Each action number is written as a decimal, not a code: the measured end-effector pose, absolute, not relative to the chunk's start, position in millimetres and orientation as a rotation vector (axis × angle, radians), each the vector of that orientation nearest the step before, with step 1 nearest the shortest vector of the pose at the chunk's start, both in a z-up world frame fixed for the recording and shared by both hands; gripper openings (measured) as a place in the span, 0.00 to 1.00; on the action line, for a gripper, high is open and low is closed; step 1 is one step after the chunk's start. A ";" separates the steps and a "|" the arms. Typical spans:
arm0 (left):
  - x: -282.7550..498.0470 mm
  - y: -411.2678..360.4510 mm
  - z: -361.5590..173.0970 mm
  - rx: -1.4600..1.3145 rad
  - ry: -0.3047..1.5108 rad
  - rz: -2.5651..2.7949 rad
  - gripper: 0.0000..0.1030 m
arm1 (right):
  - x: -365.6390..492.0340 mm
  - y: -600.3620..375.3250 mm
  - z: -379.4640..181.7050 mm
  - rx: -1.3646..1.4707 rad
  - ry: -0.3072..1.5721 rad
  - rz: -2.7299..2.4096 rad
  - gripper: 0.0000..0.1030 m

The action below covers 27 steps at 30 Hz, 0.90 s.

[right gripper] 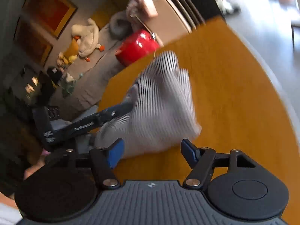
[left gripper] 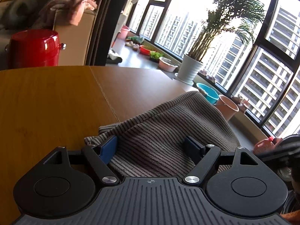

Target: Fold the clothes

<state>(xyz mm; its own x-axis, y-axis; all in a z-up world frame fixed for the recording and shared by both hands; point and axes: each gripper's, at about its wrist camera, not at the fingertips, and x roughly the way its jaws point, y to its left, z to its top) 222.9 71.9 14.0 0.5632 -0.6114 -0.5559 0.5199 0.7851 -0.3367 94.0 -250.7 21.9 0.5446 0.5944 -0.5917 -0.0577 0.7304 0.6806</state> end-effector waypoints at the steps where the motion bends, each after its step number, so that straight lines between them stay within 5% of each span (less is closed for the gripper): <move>1: 222.7 72.2 13.7 -0.145 0.708 -0.667 0.81 | 94.1 -247.2 15.8 0.676 0.944 0.429 0.76; 12: 214.6 81.9 25.1 -0.196 0.726 -0.655 0.89 | 136.1 -217.8 5.0 0.559 0.855 0.356 0.75; 18: 211.5 91.6 55.4 -0.151 0.573 -0.575 0.95 | 146.6 -226.0 9.5 0.495 0.823 0.302 0.81; 27: 256.7 116.4 11.4 -0.271 0.691 -0.452 0.95 | 142.7 -224.9 5.9 0.499 0.818 0.302 0.80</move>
